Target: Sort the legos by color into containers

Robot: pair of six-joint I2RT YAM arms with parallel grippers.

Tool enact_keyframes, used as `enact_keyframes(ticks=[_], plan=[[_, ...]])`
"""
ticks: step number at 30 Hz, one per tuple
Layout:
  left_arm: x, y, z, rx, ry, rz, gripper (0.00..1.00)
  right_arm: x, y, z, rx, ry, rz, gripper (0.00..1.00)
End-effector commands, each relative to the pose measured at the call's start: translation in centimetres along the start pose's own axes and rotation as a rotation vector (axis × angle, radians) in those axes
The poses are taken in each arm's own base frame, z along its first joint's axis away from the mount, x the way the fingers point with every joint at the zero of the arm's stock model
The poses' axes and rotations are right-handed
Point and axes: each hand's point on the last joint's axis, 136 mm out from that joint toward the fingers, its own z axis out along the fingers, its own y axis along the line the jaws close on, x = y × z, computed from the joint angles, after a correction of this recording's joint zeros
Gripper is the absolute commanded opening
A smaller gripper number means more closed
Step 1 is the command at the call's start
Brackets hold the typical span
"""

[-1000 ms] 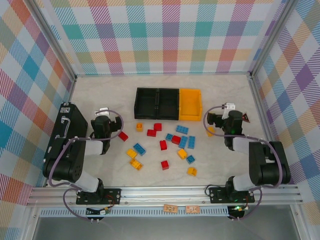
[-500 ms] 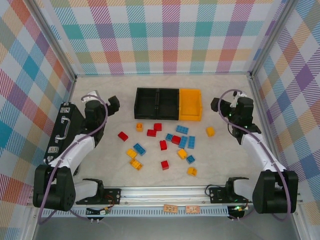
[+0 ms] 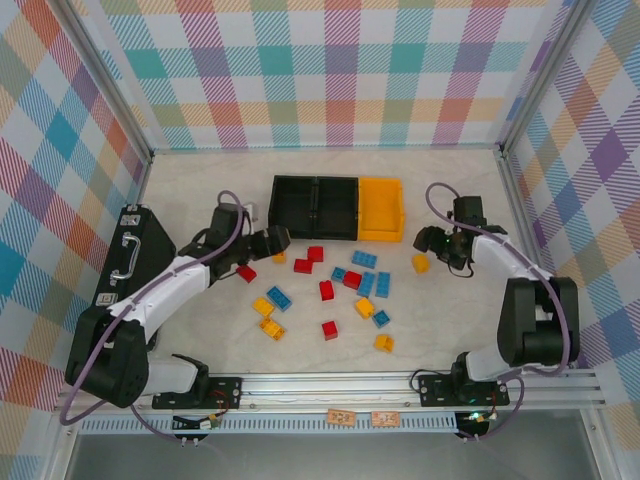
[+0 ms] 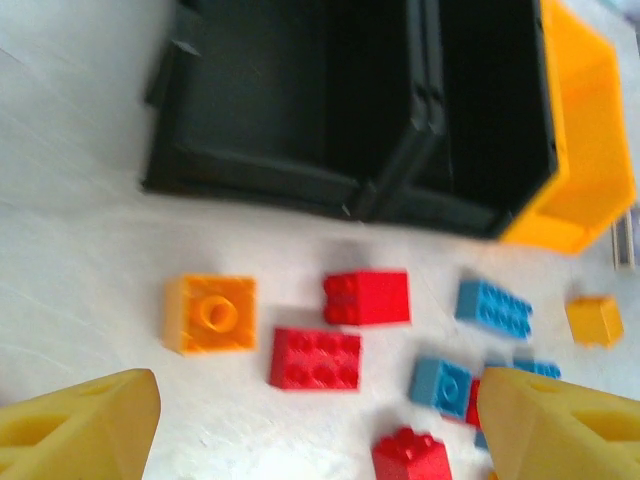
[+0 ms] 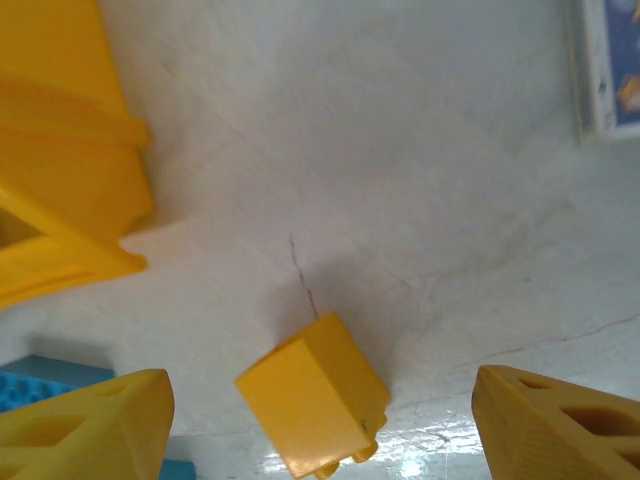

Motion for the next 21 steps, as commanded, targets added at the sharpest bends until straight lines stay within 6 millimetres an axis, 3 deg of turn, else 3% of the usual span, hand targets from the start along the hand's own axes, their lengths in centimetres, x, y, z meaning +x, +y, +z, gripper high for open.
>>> enact_keyframes(ticks=[1,6,11,21], plan=[[1.1,-0.7,0.2,-0.023,0.036,0.042,0.83,0.6,1.6,0.9,-0.024,0.064,-0.054,0.79],[2.3,-1.0,1.6,-0.021,0.075,0.034,0.82,2.1,2.7,2.2,0.026,0.128,-0.122,0.74],[3.0,-1.4,2.6,-0.009,0.104,0.033,0.81,3.4,2.4,2.9,0.139,0.181,-0.185,0.66],[4.0,-3.6,3.1,0.049,0.136,0.064,0.76,3.7,2.6,3.0,0.205,0.179,-0.226,0.27]])
